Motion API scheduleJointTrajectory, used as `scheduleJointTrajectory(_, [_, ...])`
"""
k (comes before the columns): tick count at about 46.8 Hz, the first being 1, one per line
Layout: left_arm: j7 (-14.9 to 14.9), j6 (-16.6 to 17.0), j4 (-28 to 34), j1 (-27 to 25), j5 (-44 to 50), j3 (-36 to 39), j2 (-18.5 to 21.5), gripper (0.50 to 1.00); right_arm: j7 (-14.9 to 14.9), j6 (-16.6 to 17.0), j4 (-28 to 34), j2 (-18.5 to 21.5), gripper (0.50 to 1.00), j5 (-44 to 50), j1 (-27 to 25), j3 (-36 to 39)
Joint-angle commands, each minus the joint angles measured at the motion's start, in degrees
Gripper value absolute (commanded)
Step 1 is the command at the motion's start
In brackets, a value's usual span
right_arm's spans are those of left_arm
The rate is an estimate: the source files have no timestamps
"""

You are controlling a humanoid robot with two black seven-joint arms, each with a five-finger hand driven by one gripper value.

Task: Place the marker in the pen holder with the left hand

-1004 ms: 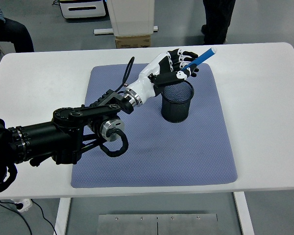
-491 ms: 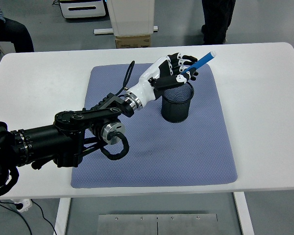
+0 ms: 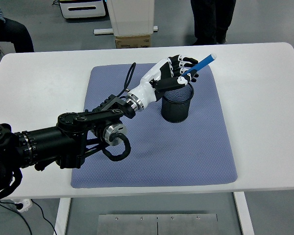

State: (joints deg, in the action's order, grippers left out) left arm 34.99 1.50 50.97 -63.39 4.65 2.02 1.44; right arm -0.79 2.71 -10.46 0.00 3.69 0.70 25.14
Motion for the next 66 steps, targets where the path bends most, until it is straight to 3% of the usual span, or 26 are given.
scheduleJointTrajectory(1, [0.0, 0.2, -0.2, 0.0, -0.2, 0.0, -0.1, 0.601, 0.0, 0.0, 0.0, 0.0, 1.000, 0.0, 0.0, 0.0])
scheduleJointTrajectory(18, [0.0, 0.4, -0.3, 0.0, -0.3, 0.0, -0.6, 0.804, 0.0, 0.0, 0.0, 0.0, 1.000, 0.0, 0.0, 0.0])
scheduleJointTrajectory(30, [0.0, 0.6, -0.2, 0.0, -0.3, -0.1, -0.5, 0.865, 0.0, 0.0, 0.0, 0.0, 1.000, 0.0, 0.0, 0.0])
scheduleJointTrajectory(36, [0.0, 0.6, -0.2, -0.4, -0.4, -1.1, -0.2, 0.915, 0.0, 0.0, -0.1, 0.0, 1.000, 0.0, 0.0, 0.0])
scheduleJointTrajectory(38, [0.0, 0.5, -0.3, -0.8, -0.4, -1.9, 0.1, 0.953, 0.0, 0.0, 0.0, 0.0, 1.000, 0.0, 0.0, 0.0])
scheduleJointTrajectory(48, [0.0, 0.5, -0.2, -3.3, -0.3, -2.6, 0.7, 0.962, 0.0, 0.0, -0.1, 0.0, 1.000, 0.0, 0.0, 0.0])
scheduleJointTrajectory(57, [0.0, 0.6, -0.6, -5.2, -0.4, -2.5, 3.7, 0.979, 0.0, 0.0, -0.1, 0.0, 1.000, 0.0, 0.0, 0.0])
scheduleJointTrajectory(66, [-0.5, 0.7, -5.2, -4.9, -3.3, -1.9, 5.6, 0.982, 0.0, 0.0, -0.1, 0.0, 1.000, 0.0, 0.0, 0.0])
